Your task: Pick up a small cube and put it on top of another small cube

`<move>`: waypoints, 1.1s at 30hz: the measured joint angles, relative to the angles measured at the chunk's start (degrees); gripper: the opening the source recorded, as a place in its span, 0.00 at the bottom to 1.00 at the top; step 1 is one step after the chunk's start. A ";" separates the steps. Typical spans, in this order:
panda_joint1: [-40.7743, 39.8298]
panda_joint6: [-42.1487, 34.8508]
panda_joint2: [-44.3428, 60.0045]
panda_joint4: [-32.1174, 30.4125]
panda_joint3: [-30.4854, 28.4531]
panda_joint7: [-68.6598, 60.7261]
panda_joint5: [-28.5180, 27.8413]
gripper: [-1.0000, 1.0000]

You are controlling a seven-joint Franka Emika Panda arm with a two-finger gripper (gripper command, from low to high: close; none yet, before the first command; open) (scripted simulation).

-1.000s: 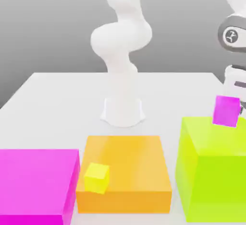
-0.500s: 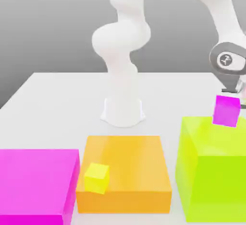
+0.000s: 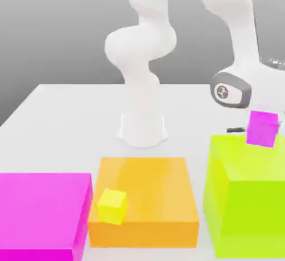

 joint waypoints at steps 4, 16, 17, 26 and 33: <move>-0.07 3.88 5.10 0.69 0.08 0.13 0.10 0.00; 0.17 -0.75 -0.87 -0.15 -0.11 -0.28 0.34 0.00; 0.07 -1.73 -2.11 -0.38 0.03 -0.43 0.53 0.00; 0.30 -14.62 -10.36 2.10 4.35 -6.58 12.48 0.00; 1.52 -30.39 -17.87 9.61 3.73 -7.66 15.49 0.00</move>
